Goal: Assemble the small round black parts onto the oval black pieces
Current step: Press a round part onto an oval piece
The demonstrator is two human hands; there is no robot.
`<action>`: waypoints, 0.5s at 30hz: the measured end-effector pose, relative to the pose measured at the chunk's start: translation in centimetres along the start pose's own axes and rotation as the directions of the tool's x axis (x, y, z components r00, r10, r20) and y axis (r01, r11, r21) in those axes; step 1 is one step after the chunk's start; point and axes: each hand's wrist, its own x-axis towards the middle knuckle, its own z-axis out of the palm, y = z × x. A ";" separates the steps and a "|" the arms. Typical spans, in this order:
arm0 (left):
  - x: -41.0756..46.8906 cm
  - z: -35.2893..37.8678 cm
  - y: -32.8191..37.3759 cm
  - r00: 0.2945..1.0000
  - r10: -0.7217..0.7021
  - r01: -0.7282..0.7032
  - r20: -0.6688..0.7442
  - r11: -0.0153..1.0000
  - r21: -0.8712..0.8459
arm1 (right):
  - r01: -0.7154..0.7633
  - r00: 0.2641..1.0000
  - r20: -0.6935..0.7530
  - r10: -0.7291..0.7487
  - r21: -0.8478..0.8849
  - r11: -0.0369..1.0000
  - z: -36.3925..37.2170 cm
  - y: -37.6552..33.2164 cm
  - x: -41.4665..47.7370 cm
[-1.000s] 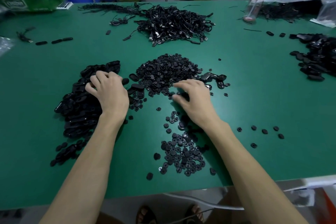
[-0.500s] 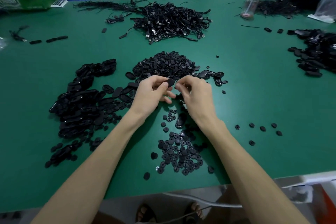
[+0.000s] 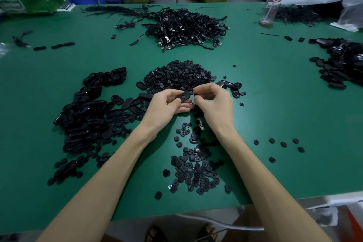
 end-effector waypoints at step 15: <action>-0.6 -0.2 0.4 0.999 -0.004 -0.002 -0.040 0.991 -0.134 | -0.007 0.995 0.096 -0.014 0.215 0.977 0.1 0.1 -0.1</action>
